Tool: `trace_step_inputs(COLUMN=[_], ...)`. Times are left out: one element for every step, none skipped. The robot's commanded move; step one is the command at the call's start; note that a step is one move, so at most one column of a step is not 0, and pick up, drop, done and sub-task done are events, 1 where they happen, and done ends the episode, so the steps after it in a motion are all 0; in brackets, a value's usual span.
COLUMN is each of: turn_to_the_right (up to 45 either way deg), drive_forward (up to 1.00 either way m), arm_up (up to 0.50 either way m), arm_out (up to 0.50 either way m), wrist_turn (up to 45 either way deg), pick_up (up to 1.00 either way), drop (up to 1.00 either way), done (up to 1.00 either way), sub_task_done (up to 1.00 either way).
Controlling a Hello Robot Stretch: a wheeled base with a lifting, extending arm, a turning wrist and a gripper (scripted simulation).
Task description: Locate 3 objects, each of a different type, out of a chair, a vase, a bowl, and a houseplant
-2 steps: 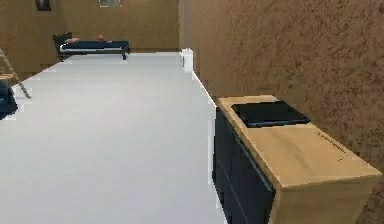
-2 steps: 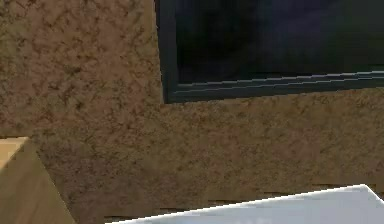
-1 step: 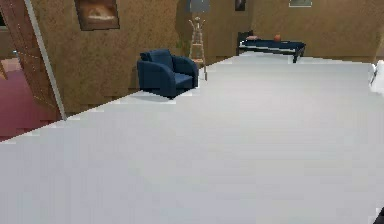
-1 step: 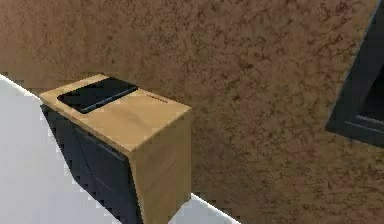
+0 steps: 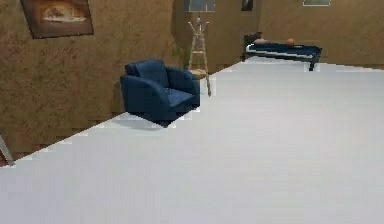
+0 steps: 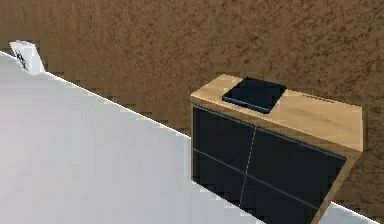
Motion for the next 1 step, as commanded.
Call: trace_step_inputs(turn_to_the_right=[0.0], drive_forward=[1.0], arm_up=[0.0], arm_out=[0.0], wrist_turn=[0.0], pick_up=[0.0], drop=[0.0], done=[0.0], sub_task_done=[0.0])
